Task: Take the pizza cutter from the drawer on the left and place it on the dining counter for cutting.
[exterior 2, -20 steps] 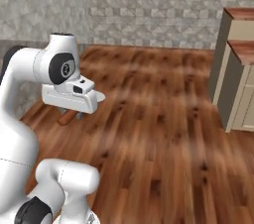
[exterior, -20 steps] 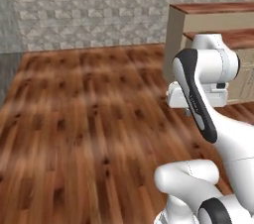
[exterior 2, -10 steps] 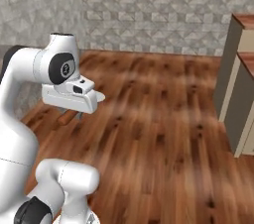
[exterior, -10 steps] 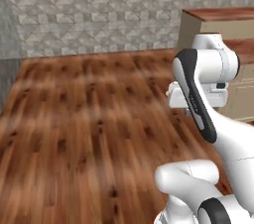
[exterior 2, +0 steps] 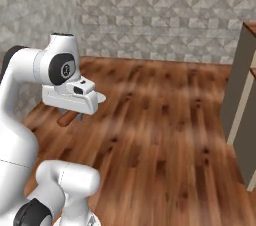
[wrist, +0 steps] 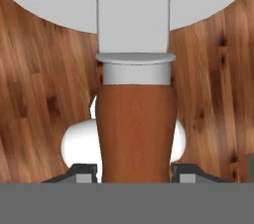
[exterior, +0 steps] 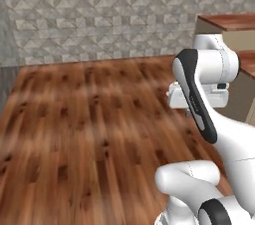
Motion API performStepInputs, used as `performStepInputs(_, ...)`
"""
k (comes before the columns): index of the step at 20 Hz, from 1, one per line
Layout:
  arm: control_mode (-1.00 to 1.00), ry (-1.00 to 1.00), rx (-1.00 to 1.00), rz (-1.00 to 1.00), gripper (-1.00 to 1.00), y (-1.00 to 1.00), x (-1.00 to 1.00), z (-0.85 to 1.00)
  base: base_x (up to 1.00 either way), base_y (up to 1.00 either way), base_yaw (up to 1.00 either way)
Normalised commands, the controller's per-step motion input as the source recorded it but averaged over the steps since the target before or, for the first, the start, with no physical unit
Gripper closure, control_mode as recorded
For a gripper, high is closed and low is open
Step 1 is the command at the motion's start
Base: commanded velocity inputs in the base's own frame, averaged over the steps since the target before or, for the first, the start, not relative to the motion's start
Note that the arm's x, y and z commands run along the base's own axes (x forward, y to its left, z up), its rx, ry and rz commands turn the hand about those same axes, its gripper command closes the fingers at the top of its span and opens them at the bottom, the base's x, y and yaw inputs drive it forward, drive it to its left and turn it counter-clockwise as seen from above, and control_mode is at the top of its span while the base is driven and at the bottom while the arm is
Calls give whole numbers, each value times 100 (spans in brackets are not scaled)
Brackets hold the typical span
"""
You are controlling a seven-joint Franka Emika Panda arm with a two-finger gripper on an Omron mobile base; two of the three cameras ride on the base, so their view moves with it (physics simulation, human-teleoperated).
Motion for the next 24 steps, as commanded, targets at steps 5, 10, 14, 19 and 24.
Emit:
performStepInputs(5,100,0,0,0,100,0,0,0,100,12,0)
performStepInputs(10,100,0,0,0,100,0,0,0,100,6,0)
performStepInputs(14,100,0,0,0,100,0,0,0,100,0,0)
performStepInputs(19,100,0,0,0,100,0,0,0,100,0,0)
performStepInputs(24,100,0,0,0,100,0,0,0,100,0,0)
